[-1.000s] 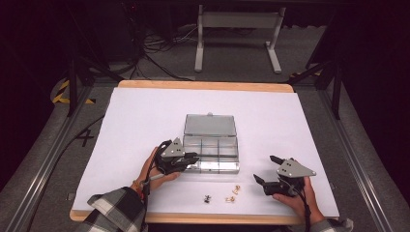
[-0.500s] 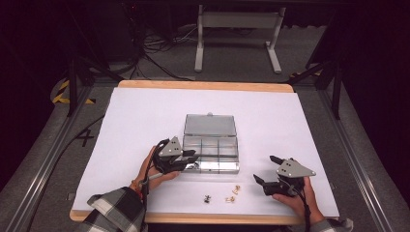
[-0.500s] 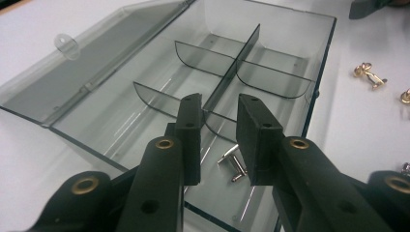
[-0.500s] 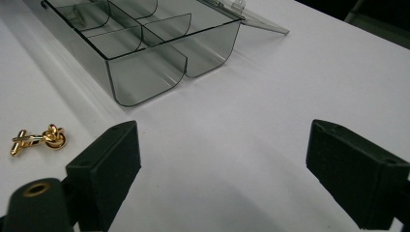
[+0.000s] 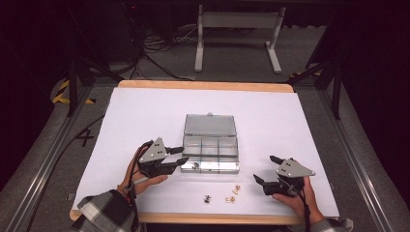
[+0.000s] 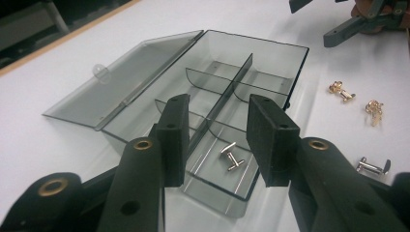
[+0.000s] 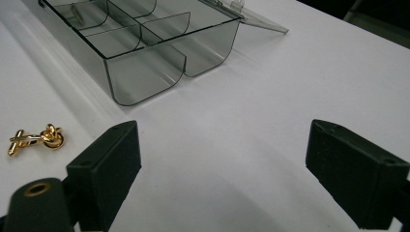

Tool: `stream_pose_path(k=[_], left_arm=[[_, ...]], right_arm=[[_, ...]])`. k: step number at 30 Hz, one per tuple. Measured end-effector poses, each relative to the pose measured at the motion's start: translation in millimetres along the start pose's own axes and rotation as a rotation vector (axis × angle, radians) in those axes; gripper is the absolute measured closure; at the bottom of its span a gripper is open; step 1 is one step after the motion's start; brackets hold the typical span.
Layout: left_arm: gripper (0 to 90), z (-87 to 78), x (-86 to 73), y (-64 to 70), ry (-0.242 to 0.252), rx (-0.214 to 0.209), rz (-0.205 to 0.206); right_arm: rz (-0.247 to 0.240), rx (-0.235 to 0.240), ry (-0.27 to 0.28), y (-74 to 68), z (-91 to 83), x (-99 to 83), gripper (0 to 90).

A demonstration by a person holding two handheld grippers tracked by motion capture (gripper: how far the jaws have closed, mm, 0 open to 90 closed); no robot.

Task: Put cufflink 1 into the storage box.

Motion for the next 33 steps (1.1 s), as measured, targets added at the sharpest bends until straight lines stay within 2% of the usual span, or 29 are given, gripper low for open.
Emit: stream_pose_path(k=[1,6,9,10,12,15,16,18,19,21,23,24,25,27,30,32,33], left_arm=[[58.9,-2.9,0.2,2.1,0.003,0.007,0.004],[57.1,-5.7,1.2,16.9,0.006,-0.024,0.023],[56.3,-4.0,0.7,31.5,-0.004,-0.067,0.037],[56.4,-1.9,-0.7,41.2,-0.007,-0.101,0.039],[56.3,-0.6,-2.1,46.4,-0.016,-0.117,0.043],[56.3,6.7,-6.4,65.9,-0.030,-0.183,0.051],[56.3,9.4,-8.1,71.8,-0.039,-0.208,0.048],[56.4,15.2,-11.6,80.1,-0.064,-0.234,0.068],[56.3,18.3,-12.6,84.3,-0.066,-0.257,0.059],[56.4,25.8,-17.4,91.6,-0.096,-0.288,0.074],[56.3,33.5,-22.5,98.6,-0.118,-0.325,0.067],[55.6,33.5,-22.5,98.6,-0.118,-0.325,0.067],[55.4,38.9,-27.6,102.9,-0.149,-0.339,0.090],[55.1,43.1,-30.6,107.2,-0.163,-0.355,0.080],[54.3,46.7,-33.7,107.5,-0.180,-0.349,0.084],[54.3,50.6,-36.4,108.1,-0.194,-0.353,0.073],[54.3,52.7,-37.4,107.4,-0.201,-0.347,0.082]], right_arm=[[-0.001,-0.001,-0.001,0.1,0.1,-0.1,12.9],[-0.002,-0.007,0.002,0.1,-0.1,0.1,13.1],[-0.002,-0.006,0.001,-0.1,0.0,0.1,13.2],[-0.003,-0.004,0.000,0.0,-0.1,0.0,13.2],[-0.003,-0.005,0.000,0.2,-0.1,0.0,13.2],[-0.002,-0.008,-0.001,0.4,0.0,0.0,13.6],[0.000,-0.011,0.001,0.6,-0.3,0.1,14.0],[0.002,-0.013,0.006,0.9,-0.5,0.5,14.5],[0.006,-0.013,0.004,1.1,-0.5,0.4,14.5],[0.009,-0.011,-0.001,1.5,0.2,0.1,14.6],[0.010,-0.007,-0.012,0.8,1.4,-0.6,14.6],[0.005,-0.007,-0.016,0.7,2.1,-0.9,14.6],[0.003,-0.007,-0.022,0.4,2.6,-1.2,14.7],[0.003,-0.005,-0.031,-0.1,3.0,-1.9,14.8],[0.003,-0.008,-0.022,0.2,2.7,-0.9,15.3],[0.003,-0.011,-0.017,0.7,2.2,-0.6,15.3],[0.002,-0.011,-0.017,0.6,2.2,-0.6,15.3]])
Point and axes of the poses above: each handheld gripper's, and its own axes: z roughly forward along the jaws, x roughly out of its top, y roughly to its right, the point moved 10 cm from there along z, roughly forward along the jaws, and after that the axes turned 4 degrees about -x, right-handed, at the moved point
